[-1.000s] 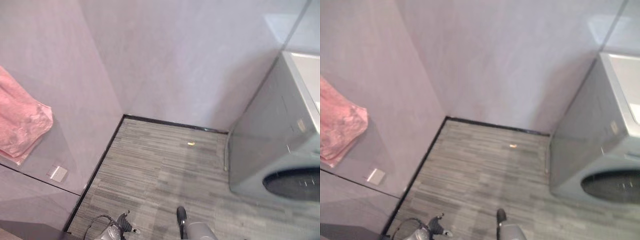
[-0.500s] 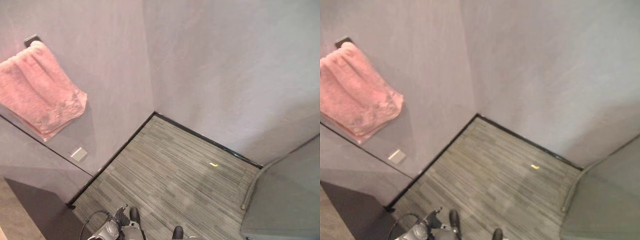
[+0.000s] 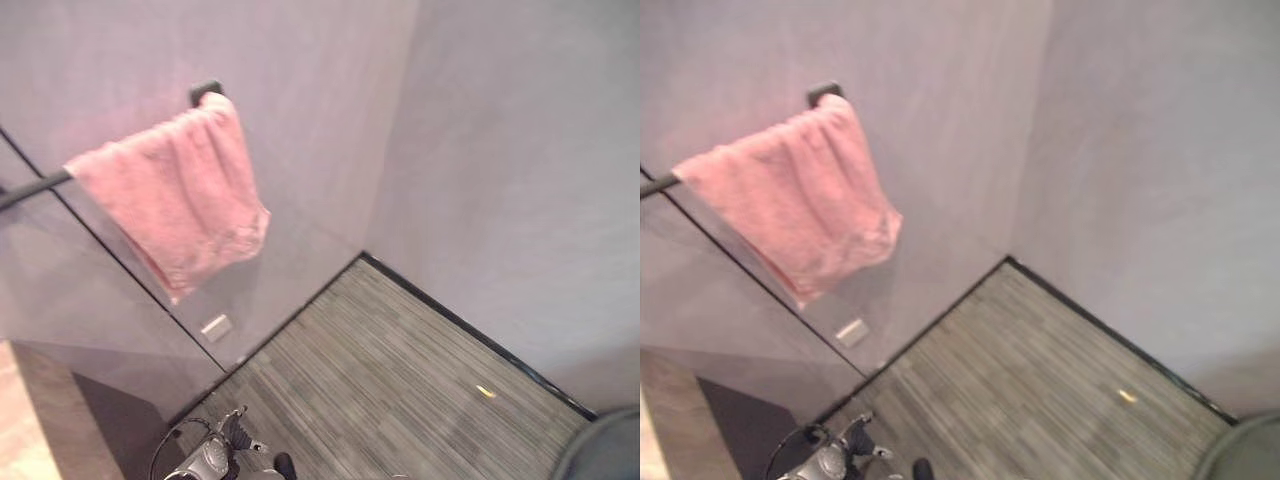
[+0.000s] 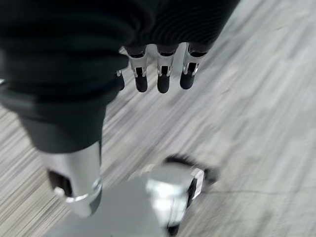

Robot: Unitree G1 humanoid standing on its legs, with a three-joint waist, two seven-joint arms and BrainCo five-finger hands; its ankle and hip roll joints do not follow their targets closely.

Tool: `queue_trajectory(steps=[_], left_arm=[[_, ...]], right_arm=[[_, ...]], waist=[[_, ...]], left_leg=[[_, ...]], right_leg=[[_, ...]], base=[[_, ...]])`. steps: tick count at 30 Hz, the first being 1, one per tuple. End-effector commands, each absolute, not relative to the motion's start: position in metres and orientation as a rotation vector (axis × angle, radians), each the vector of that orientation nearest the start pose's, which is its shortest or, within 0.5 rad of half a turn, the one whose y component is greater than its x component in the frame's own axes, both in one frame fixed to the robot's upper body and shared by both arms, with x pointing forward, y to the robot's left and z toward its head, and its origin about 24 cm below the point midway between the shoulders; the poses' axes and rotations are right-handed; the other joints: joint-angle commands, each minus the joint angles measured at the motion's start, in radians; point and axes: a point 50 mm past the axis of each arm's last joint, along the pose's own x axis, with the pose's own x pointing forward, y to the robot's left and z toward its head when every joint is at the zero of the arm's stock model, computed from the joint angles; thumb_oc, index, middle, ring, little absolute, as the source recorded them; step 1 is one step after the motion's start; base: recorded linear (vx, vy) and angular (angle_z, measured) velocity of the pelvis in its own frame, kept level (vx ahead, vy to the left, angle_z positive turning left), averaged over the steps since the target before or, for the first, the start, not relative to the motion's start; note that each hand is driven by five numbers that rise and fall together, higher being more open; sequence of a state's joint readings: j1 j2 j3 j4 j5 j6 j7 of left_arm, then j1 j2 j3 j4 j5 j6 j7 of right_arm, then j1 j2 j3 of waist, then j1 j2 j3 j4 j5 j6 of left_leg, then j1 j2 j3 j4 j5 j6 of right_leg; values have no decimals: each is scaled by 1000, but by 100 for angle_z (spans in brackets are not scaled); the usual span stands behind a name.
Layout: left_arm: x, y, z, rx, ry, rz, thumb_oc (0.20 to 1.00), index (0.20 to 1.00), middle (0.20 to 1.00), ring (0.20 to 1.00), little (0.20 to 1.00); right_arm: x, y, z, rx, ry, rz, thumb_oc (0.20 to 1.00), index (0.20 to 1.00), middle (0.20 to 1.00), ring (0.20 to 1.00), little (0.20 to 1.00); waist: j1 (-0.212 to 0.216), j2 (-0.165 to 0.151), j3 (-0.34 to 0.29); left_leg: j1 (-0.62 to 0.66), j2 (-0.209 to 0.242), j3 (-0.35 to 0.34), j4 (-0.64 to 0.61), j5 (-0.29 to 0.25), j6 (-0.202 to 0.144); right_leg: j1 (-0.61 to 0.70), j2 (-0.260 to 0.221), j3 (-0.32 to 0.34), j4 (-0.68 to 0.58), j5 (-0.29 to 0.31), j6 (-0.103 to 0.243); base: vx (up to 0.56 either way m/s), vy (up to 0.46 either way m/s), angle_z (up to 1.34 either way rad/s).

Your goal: Put brush and paste in cup on sink, flatten towel.

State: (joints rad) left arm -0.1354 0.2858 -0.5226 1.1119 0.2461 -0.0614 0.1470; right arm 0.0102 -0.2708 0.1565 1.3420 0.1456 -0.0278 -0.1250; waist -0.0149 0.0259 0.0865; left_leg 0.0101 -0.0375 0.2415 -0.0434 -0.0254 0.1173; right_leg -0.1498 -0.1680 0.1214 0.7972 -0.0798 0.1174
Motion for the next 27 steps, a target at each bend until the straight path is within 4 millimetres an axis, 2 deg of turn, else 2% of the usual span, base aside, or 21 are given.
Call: queue_trajectory(steps=[1,2,3,4,5,6,7,8,9,10,12,13,16,17,18,19,21,23,24,25,27], left_arm=[[171,214,-131,861,813,-307,1000,1000,1000,1000,1000],[171,214,-131,861,814,-306,1000,1000,1000,1000,1000],[168,214,-133,853,825,-300,1000,1000,1000,1000,1000],[169,214,-134,898,847,-390,1000,1000,1000,1000,1000],[175,210,-130,873,816,-346,1000,1000,1000,1000,1000],[175,212,-130,863,816,-325,1000,1000,1000,1000,1000],[172,215,-133,862,842,-295,1000,1000,1000,1000,1000],[171,212,-134,862,841,-291,1000,1000,1000,1000,1000],[170,207,-134,852,824,-296,1000,1000,1000,1000,1000],[170,204,-134,840,816,-307,1000,1000,1000,1000,1000],[167,207,-135,826,834,-284,1000,1000,1000,1000,1000],[173,212,-131,832,821,-270,1000,1000,1000,1000,1000],[178,214,-128,849,798,-269,1000,1000,1000,1000,1000],[182,217,-125,869,780,-250,1000,1000,1000,1000,1000],[184,222,-122,872,768,-232,1000,1000,1000,1000,1000],[183,227,-121,869,775,-213,1000,1000,1000,1000,1000],[177,235,-122,867,791,-191,1000,1000,1000,1000,1000],[168,241,-123,868,806,-173,1000,1000,1000,1000,1000],[168,241,-123,868,806,-173,1000,1000,1000,1000,1000],[161,247,-124,850,823,-151,1000,1000,1000,1000,1000],[159,248,-125,845,831,-144,1000,1000,1000,1000,1000]], right_arm=[[88,-247,-159,-275,1194,-207,1000,1000,1000,1000,1000],[88,-247,-159,-275,1194,-207,1000,1000,1000,1000,1000],[97,-242,-157,-273,1154,-186,1000,1000,1000,1000,1000],[218,-311,-83,-366,897,-332,1000,1000,1000,1000,1000],[152,-259,-134,-333,994,-161,1000,1000,1000,1000,1000],[137,-241,-140,-313,981,-106,1000,1000,1000,1000,1000],[118,-232,-149,-296,1034,-108,1000,1000,1000,1000,1000],[98,-232,-156,-338,1099,-73,1000,1000,1000,1000,1000],[97,-238,-156,-323,1116,-115,1000,1000,1000,1000,1000],[87,-246,-158,-339,1166,-135,1000,1000,1000,1000,1000],[71,-251,-160,-363,1225,-156,1000,1000,1000,1000,1000],[70,-258,-159,-372,1235,-174,1000,1000,1000,1000,1000],[71,-264,-157,-393,1239,-198,1000,1000,1000,1000,1000],[75,-263,-157,-372,1226,-226,1000,1000,1000,1000,1000],[77,-265,-156,-307,1211,-259,1000,1000,1000,1000,1000],[75,-263,-156,-298,1194,-257,1000,1000,1000,1000,1000],[74,-262,-156,-312,1196,-251,1000,1000,1000,1000,1000],[81,-259,-154,-338,1161,-217,1000,1000,1000,1000,1000],[81,-259,-154,-338,1161,-217,1000,1000,1000,1000,1000],[92,-257,-152,-326,1116,-204,1000,1000,1000,1000,1000],[95,-256,-151,-311,1105,-210,1000,1000,1000,1000,1000]], waist=[[11,-6,28],[8,-5,26],[-6,-11,35],[37,-38,4],[-5,-32,41],[-27,-41,51],[-61,-44,63],[-75,-43,71],[-68,-43,67],[-60,-35,61],[-60,-33,57],[-54,-57,64],[-41,-64,69],[-33,-74,67],[-34,-77,64],[-35,-87,55],[-28,-86,53],[-10,-81,55],[-10,-81,55],[1,-83,62],[0,-81,58]], left_leg=[[-20,18,-35,38,10,-70],[-21,19,-37,36,13,-71],[25,-8,-86,25,3,-71],[60,-25,-146,20,-9,-73],[92,-40,-192,8,-15,-76],[103,-44,-190,17,-26,-81],[112,-49,-200,39,-36,-88],[126,-52,-220,55,-41,-95],[116,-62,-232,72,-48,-98],[100,-66,-240,115,-43,-111],[67,-66,-221,206,-16,-155],[-10,-23,-127,330,9,-192],[-55,-7,-98,389,8,-198],[-92,49,-1,413,12,-194],[-96,110,73,375,-6,-182],[-110,130,110,329,-15,-175],[-131,135,85,263,-14,-172],[-144,164,35,191,52,-191],[-144,164,35,190,53,-191],[-121,135,-41,197,24,-184],[-115,124,-44,174,29,-184]], right_leg=[[-10,161,-110,-347,3,-44],[-11,161,-113,-350,6,-45],[-58,218,-110,-434,34,-46],[-52,236,-113,-522,48,-40],[-81,257,-96,-604,91,-37],[-93,252,-93,-609,114,-30],[-92,262,-68,-598,120,-28],[-63,271,-44,-603,111,-38],[-46,266,-52,-615,111,-50],[-24,258,-73,-631,107,-62],[23,244,-104,-668,108,-75],[68,203,-153,-695,108,-79],[75,191,-172,-697,104,-84],[104,164,-207,-711,90,-85],[122,148,-233,-717,79,-79],[128,138,-241,-718,68,-76],[139,142,-239,-711,40,-71],[137,142,-234,-688,16,-69],[138,142,-234,-688,15,-69],[143,135,-215,-666,0,-63],[138,129,-213,-657,6,-57]], base=[[247,137,86],[373,107,43],[455,10,56],[598,37,92],[424,-1,140],[243,61,129],[172,44,179],[161,13,152],[174,-17,166],[186,-44,105],[211,-60,95],[148,-61,67],[110,-65,64],[192,-28,51],[258,-7,56],[200,53,78],[215,101,59],[183,121,-18],[175,156,-44],[131,168,-43],[120,189,-51]])
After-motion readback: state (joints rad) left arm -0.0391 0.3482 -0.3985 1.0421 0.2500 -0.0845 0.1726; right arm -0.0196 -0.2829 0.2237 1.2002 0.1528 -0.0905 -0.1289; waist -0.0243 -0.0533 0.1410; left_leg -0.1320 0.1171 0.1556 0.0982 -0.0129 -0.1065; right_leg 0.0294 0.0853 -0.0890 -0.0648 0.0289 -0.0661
